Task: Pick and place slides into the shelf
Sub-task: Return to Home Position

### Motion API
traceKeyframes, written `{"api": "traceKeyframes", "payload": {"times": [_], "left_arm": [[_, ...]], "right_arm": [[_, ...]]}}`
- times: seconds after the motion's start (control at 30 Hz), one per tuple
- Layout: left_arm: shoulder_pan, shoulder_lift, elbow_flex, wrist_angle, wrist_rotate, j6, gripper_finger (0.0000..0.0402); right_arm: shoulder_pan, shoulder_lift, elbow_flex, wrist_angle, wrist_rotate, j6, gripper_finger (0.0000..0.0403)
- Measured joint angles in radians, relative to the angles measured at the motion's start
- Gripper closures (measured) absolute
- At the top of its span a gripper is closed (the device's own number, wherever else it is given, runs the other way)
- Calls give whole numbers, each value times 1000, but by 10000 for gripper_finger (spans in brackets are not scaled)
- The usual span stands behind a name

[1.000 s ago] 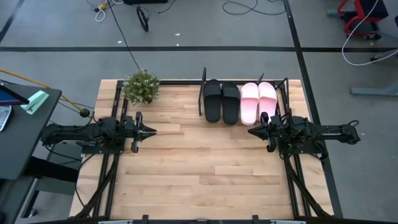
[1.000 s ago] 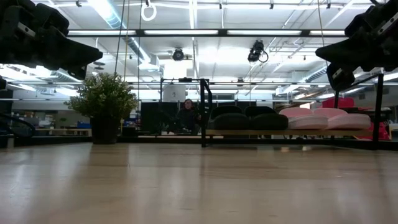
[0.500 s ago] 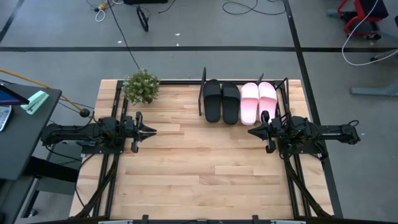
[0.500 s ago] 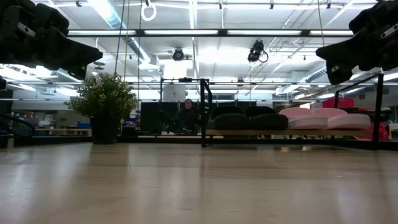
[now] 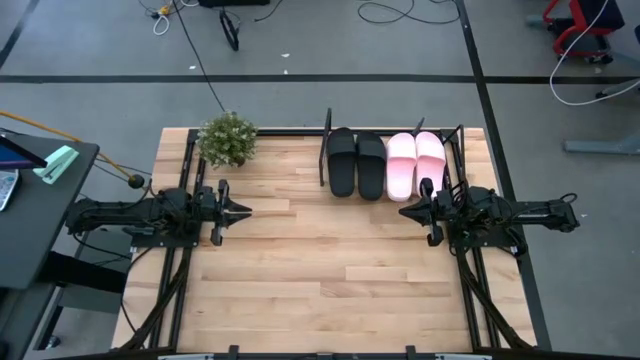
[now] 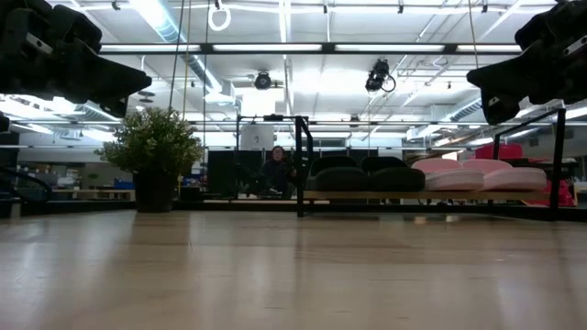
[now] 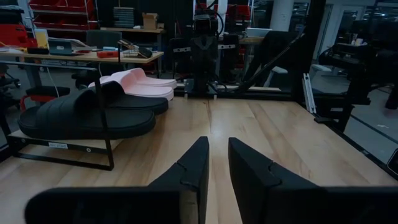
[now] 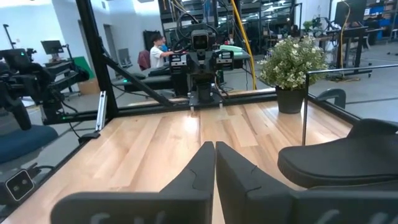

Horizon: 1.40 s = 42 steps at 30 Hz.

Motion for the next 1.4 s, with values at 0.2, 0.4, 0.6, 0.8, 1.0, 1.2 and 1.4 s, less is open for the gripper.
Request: {"api": "traceKeyframes", "payload": {"times": [0.2, 0.4, 0.6, 0.8, 1.0, 1.2, 1.4], "left_arm": [[0, 0, 0, 0, 0, 0, 338], [0, 0, 0, 0, 0, 0, 346], [0, 0, 0, 0, 0, 0, 342], [0, 0, 0, 0, 0, 0, 335], [0, 0, 0, 0, 0, 0, 336], [0, 0, 0, 0, 0, 0, 344], [0, 0, 0, 0, 0, 0, 344]], "right_arm": [[0, 0, 0, 0, -1, 0, 382], [0, 0, 0, 0, -1, 0, 384], [0, 0, 0, 0, -1, 0, 384], [0, 0, 0, 0, -1, 0, 384], [0, 0, 0, 0, -1, 1, 384], [0, 0, 0, 0, -1, 1, 384], [0, 0, 0, 0, -1, 1, 384]]}}
